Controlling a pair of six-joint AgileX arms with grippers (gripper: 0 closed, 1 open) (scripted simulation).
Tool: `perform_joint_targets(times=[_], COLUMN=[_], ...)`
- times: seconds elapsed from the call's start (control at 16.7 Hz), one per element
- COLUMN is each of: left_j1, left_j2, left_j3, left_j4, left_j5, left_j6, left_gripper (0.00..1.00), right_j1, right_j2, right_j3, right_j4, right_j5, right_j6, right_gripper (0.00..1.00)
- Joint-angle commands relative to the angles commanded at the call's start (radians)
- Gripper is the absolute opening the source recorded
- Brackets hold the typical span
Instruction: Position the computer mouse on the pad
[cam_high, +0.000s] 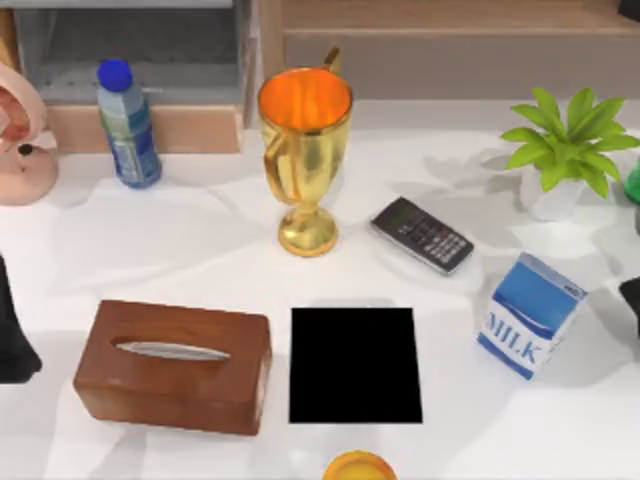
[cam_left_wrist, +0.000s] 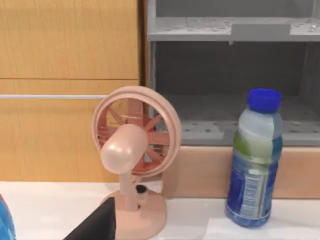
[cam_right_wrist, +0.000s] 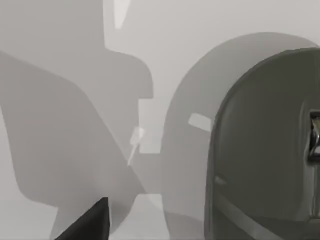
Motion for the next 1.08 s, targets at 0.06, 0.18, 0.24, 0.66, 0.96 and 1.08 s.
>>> perform_joint_targets(times=[0.06, 0.18, 0.24, 0.66, 0.96, 1.08], left_j1=[0.0, 0.0, 0.0, 0.0, 0.0, 0.0], left_j2=[0.0, 0.0, 0.0, 0.0, 0.0, 0.0], left_j3=[0.0, 0.0, 0.0, 0.0, 0.0, 0.0], left_j4=[0.0, 0.0, 0.0, 0.0, 0.0, 0.0], left_j5=[0.0, 0.0, 0.0, 0.0, 0.0, 0.0], left_j6=[0.0, 0.0, 0.0, 0.0, 0.0, 0.0], left_gripper=[1.0, 1.0, 1.0, 1.0, 1.0, 1.0], right_j1=[0.0, 0.0, 0.0, -0.006, -0.006, -0.006], right_j2=[0.0, 0.0, 0.0, -0.089, -0.156, -0.188], right_j3=[0.0, 0.0, 0.0, 0.061, 0.188, 0.235], right_j4=[0.0, 0.0, 0.0, -0.131, -0.38, -0.434], right_j5=[0.0, 0.0, 0.0, 0.004, 0.004, 0.003], right_j6=[0.0, 0.0, 0.0, -0.01, -0.012, -0.013], right_gripper=[0.0, 0.0, 0.0, 0.0, 0.0, 0.0])
